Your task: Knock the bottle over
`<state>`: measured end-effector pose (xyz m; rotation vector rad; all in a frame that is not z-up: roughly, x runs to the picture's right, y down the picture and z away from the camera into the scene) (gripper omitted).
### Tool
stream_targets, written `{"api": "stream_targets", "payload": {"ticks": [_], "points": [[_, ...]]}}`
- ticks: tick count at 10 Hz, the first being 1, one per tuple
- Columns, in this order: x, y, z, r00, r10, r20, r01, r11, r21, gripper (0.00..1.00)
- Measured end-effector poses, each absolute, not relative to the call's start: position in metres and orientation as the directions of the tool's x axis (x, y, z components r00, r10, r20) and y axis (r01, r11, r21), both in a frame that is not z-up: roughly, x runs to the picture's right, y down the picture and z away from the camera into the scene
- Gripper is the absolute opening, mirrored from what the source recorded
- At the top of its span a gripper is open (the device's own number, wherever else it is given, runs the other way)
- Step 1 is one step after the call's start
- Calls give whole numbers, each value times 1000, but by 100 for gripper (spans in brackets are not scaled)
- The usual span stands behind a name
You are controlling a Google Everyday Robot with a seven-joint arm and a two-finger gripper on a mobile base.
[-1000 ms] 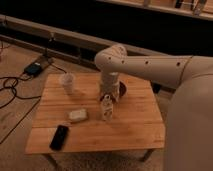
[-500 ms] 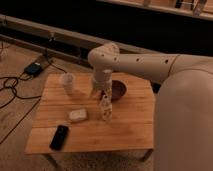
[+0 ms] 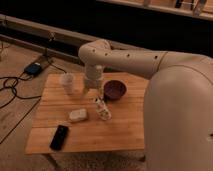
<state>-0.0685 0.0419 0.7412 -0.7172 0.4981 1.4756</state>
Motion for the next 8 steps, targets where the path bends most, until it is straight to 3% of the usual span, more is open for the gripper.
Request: {"api": "stream_targets", "payload": {"ticks": [8], "points": [[-50, 45, 763, 17, 721, -693, -993, -72, -99, 65]]}}
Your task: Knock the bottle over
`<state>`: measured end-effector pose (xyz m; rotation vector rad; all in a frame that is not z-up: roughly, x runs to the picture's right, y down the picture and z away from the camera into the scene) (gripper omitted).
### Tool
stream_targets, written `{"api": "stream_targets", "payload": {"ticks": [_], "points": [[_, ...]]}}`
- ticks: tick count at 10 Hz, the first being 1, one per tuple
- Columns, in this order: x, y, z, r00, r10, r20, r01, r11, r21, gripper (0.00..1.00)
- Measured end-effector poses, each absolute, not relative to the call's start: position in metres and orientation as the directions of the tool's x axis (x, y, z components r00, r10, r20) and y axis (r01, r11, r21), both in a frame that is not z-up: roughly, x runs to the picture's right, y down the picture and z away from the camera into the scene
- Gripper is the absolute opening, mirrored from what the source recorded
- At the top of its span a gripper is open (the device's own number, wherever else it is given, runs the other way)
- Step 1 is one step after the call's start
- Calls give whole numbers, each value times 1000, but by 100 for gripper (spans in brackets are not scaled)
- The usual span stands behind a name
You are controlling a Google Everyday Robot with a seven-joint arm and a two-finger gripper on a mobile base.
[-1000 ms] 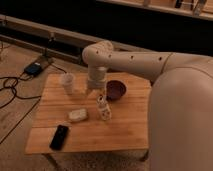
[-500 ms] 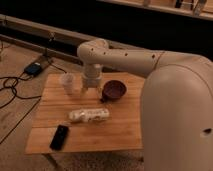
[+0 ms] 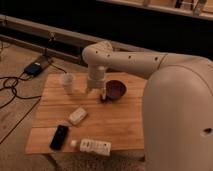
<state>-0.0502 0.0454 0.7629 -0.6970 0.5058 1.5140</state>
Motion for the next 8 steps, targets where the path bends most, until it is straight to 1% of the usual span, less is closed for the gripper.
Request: {"api": "stream_targets", "payload": {"ticks": [8], "points": [[-50, 46, 763, 17, 720, -693, -993, -71, -98, 65]]}}
